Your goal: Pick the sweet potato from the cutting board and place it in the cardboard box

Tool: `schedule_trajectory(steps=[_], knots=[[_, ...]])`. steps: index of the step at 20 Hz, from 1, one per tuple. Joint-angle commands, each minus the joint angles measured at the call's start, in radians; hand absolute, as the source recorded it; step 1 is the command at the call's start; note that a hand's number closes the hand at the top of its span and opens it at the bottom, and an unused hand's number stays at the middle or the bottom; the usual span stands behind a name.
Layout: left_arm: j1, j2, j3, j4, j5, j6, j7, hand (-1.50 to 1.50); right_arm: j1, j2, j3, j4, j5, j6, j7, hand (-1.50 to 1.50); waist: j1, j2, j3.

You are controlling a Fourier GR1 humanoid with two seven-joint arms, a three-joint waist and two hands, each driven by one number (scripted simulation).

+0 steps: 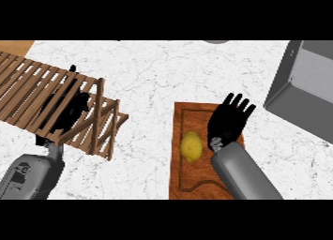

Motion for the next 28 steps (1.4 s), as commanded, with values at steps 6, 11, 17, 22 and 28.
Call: schedule_trajectory(steps=[6, 11, 17, 22, 28], knots=[[0.128, -0.019, -0.01, 0.088, -0.044, 0.047, 0.022, 0.0, -0.034, 0.009, 0.065, 0.086, 0.018, -0.039, 0.074, 1.5, 0.022, 0.022, -0.025], [0.143, -0.03, 0.0, 0.128, -0.038, 0.027, -0.01, 0.0, -0.082, 0.009, 0.059, 0.097, 0.064, -0.031, 0.067, 1.5, 0.014, 0.025, -0.027], [0.144, -0.015, 0.029, 0.113, -0.032, 0.025, 0.015, 0.0, 0.021, -0.005, 0.023, -0.003, -0.071, -0.083, -0.244, 1.5, -0.024, 0.017, -0.025], [0.162, 0.004, 0.052, 0.072, -0.03, 0.037, 0.043, 0.0, 0.153, -0.093, 0.008, -0.164, -0.281, -0.045, -0.57, 1.5, -0.046, 0.01, -0.024], [0.207, -0.012, 0.048, 0.067, -0.044, 0.037, 0.007, 0.0, 0.212, -0.231, -0.01, -0.381, -0.344, -0.018, -0.709, 1.5, -0.052, 0.005, -0.027]])
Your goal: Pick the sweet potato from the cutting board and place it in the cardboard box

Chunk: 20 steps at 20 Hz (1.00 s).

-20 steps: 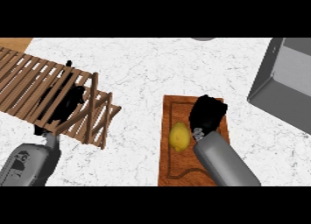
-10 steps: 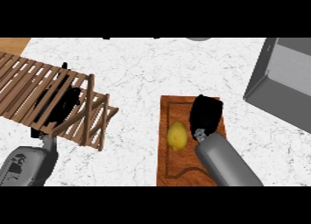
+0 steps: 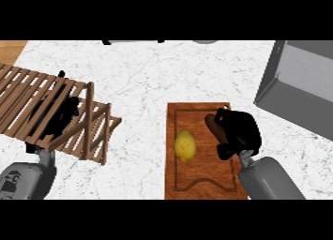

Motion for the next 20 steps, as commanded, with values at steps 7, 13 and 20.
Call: schedule_trajectory(steps=[7, 13, 20], knots=[[0.14, 0.003, 0.006, 0.081, -0.033, 0.037, 0.047, 0.0, 0.06, -0.161, -0.119, -0.466, -0.139, 0.097, -0.075, 1.5, -0.015, 0.012, -0.029], [0.126, -0.012, 0.022, 0.115, -0.027, 0.026, 0.012, 0.0, 0.029, -0.23, -0.282, -0.637, -0.245, 0.201, -0.027, 1.5, -0.01, 0.023, -0.03], [0.153, -0.022, 0.001, 0.072, -0.032, 0.014, 0.023, 0.0, 0.006, -0.348, -0.477, -0.694, -0.324, 0.293, -0.004, 1.5, 0.016, 0.024, -0.029]])
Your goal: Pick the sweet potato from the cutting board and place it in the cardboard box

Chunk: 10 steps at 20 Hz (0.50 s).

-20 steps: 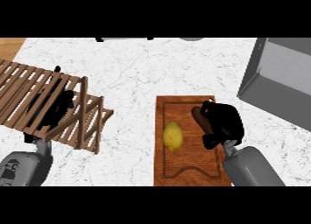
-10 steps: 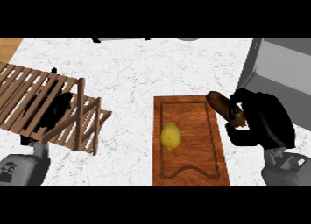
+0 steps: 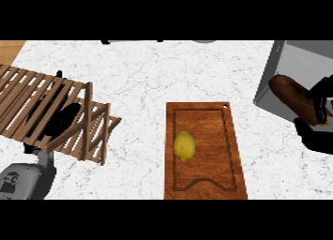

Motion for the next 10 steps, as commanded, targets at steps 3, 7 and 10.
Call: schedule_trajectory(steps=[3, 7, 10], knots=[[0.127, 0.022, 0.009, 0.112, -0.021, -0.01, 0.001, 0.0, -0.043, -0.075, -0.176, 0.027, -0.07, 0.007, -0.035, 1.5, 0.034, 0.024, -0.026], [0.113, -0.018, -0.019, 0.144, -0.038, 0.0, -0.025, 0.0, -0.07, -0.093, -0.262, 0.147, -0.127, -0.021, -0.107, 1.5, 0.043, 0.032, -0.025], [0.097, -0.035, -0.03, 0.141, -0.038, -0.002, -0.023, 0.0, -0.129, -0.132, -0.306, 0.26, -0.135, -0.038, -0.152, 1.5, 0.059, 0.036, -0.025]])
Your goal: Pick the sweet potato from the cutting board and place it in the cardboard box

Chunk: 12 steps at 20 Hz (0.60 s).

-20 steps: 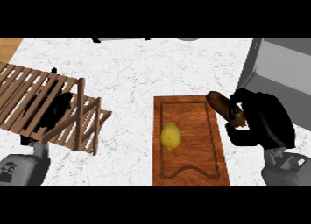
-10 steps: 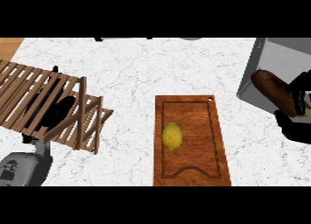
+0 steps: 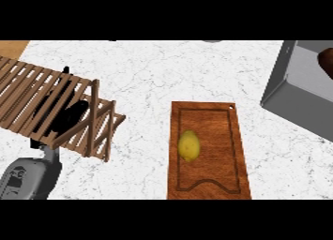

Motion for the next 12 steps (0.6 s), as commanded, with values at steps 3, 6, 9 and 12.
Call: schedule_trajectory(steps=[3, 6, 9, 12], knots=[[0.115, -0.01, -0.028, 0.097, -0.047, 0.021, 0.012, 0.0, -0.059, -0.031, -0.085, 0.227, -0.045, -0.056, -0.126, 1.5, 0.035, 0.023, -0.023], [0.124, -0.035, -0.038, 0.118, -0.056, 0.028, -0.017, 0.0, -0.072, -0.087, -0.117, 0.337, -0.047, -0.069, -0.224, 1.5, 0.037, 0.027, -0.024], [0.075, -0.004, -0.011, 0.13, -0.03, -0.006, 0.019, 0.0, -0.092, -0.075, -0.116, 0.482, -0.015, -0.152, -0.3, 1.5, 0.056, 0.036, -0.022], [0.086, -0.03, -0.041, 0.129, -0.055, 0.011, 0.005, 0.0, -0.106, -0.101, -0.093, 0.581, 0.049, -0.207, -0.356, 1.5, 0.067, 0.039, -0.022]])
